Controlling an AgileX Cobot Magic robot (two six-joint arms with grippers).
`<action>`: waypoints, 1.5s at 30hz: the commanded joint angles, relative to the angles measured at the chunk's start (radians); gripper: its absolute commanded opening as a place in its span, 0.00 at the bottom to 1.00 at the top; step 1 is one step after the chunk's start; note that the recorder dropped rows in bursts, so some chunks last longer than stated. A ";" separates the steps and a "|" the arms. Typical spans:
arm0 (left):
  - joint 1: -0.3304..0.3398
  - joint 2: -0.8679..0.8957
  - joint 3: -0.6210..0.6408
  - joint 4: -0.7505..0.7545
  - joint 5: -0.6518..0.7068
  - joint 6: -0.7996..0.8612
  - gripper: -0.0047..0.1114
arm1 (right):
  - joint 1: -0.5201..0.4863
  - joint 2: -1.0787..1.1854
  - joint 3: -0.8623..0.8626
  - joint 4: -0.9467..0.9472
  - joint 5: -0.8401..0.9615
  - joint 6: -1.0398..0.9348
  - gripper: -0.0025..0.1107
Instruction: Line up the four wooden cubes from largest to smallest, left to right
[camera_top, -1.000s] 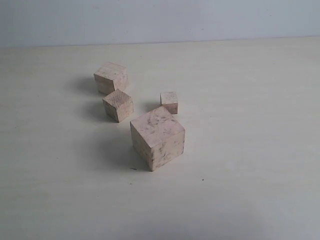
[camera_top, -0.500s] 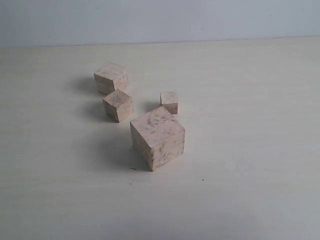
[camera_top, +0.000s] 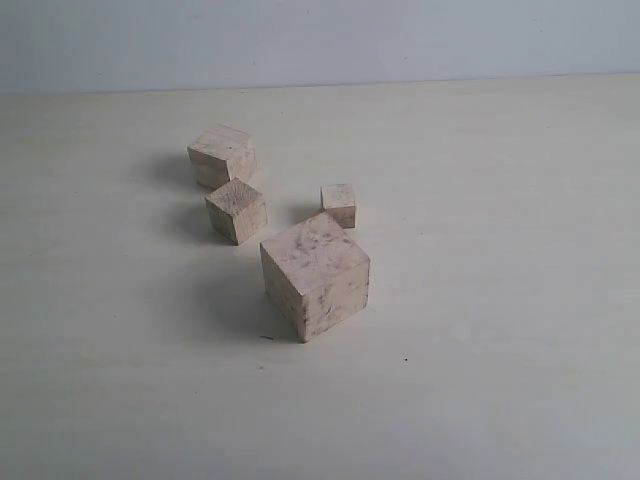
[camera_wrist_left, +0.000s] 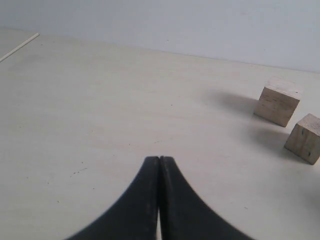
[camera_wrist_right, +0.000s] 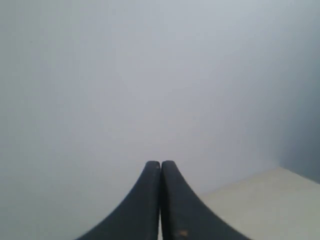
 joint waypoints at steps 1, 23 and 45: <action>-0.005 -0.006 0.003 -0.009 -0.014 0.004 0.04 | 0.002 -0.007 0.000 0.023 -0.149 0.059 0.02; -0.005 -0.006 0.003 -0.009 -0.014 0.004 0.04 | 0.291 0.820 -0.926 0.159 0.630 -0.336 0.02; -0.005 -0.006 0.003 -0.009 -0.014 0.004 0.04 | 0.513 1.427 -0.978 0.483 0.917 -0.651 0.37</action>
